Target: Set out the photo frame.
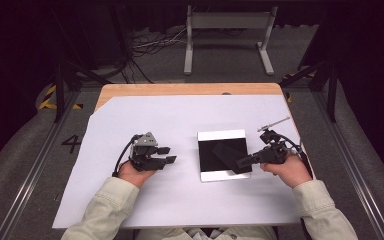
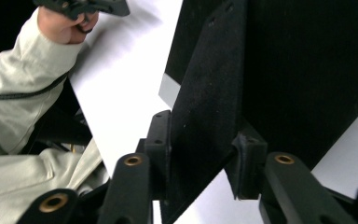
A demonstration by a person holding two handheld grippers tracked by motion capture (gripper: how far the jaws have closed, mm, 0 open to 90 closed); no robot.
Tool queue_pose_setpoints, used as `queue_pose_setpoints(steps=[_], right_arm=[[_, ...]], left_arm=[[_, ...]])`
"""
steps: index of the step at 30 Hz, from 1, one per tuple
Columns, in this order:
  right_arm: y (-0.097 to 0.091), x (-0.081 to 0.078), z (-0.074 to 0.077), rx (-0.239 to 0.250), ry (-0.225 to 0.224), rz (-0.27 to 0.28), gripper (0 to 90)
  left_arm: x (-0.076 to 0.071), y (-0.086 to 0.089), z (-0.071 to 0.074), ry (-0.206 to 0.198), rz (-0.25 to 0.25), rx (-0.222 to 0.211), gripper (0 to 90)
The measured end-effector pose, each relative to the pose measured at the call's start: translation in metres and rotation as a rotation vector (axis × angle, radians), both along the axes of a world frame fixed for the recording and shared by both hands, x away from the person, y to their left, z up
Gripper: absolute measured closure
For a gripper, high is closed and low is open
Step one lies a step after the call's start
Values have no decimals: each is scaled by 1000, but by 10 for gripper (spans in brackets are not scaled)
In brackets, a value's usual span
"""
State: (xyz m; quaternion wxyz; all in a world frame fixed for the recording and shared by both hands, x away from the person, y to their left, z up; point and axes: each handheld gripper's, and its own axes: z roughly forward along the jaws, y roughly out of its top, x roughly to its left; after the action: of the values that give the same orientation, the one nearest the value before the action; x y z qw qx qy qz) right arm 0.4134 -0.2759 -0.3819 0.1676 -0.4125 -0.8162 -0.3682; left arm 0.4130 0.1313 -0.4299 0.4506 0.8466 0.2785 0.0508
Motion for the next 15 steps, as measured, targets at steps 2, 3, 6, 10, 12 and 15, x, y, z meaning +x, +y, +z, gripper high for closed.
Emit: queue_pose_setpoints(steps=[2, 3, 6, 10, 12, 15], right_arm=[[0, -2, 2, -3, 2, 19, 708], [0, -3, 3, -5, -2, 29, 725], [-1, -6, 4, -12, -6, 57, 799], [-2, -8, 5, 22, -7, 95, 850], [0, -10, 7, 42, -4, 107, 867], [3, -12, 10, 53, -17, 129, 875]], left_arm=[[0, 0, 0, 0, 1, 0, 540], [0, 0, 0, -1, 1, -1, 541], [0, 0, 0, 0, 0, 0, 540], [0, 0, 0, 1, 3, 0, 540], [0, 0, 0, 1, 3, 0, 540], [0, 0, 0, 0, 2, -1, 540]])
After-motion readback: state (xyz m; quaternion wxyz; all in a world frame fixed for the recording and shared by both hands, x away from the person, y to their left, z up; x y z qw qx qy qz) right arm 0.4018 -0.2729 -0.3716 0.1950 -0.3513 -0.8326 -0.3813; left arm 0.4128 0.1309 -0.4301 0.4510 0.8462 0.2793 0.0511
